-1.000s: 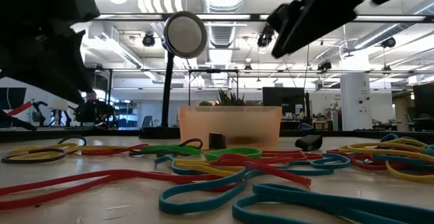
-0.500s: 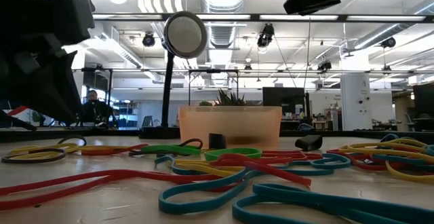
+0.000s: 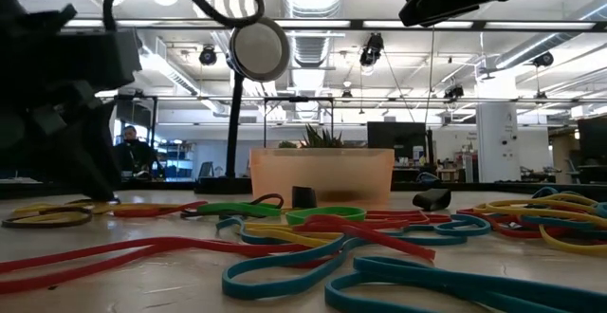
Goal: Pick and place rubber bands into bin
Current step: Put the violet rubber band into the orange bin
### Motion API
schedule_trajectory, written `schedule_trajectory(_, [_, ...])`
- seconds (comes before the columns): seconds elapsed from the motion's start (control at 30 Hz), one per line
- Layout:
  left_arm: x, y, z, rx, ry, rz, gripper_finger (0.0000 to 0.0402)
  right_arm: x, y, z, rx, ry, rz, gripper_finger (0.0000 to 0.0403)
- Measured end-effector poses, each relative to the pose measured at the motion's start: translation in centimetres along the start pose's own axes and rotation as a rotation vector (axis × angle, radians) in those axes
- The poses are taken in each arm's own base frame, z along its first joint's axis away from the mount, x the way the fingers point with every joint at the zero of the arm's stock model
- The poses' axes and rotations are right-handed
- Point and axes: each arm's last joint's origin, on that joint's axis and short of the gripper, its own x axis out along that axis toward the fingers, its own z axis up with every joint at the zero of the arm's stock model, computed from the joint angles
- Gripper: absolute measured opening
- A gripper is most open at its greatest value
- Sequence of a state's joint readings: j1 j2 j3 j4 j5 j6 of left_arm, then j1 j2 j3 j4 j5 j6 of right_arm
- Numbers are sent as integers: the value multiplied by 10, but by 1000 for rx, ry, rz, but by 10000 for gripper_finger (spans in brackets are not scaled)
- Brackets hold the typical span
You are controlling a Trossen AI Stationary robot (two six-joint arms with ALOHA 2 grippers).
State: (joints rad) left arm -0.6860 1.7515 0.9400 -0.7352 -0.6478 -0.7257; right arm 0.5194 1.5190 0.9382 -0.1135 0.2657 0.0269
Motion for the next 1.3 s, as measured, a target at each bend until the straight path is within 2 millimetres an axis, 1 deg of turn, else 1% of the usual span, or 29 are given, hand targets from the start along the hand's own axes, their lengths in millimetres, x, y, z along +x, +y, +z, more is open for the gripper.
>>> schedule_trajectory(0.23, [3,1,-2,-3,29,-18,75,0,0,0,0,1,0,77])
schedule_trajectory(0.5, [6,5,0,-10,42,-6,71,1,0,-3,-3,9,0,82])
schedule_trajectory(0.6, [6,6,1,-13,45,-3,52,1,0,-3,3,10,0,79])
schedule_trajectory(0.73, [4,7,3,-9,42,-5,12,1,0,-4,10,14,0,72])
schedule_trajectory(0.8, [2,8,4,-17,34,-12,4,1,0,-4,11,13,0,69])
schedule_trajectory(1.0, [-5,12,8,-36,1,-14,8,1,0,-5,11,14,0,70])
schedule_trajectory(1.3, [-16,13,24,-7,-93,31,8,1,0,-5,15,15,0,66])
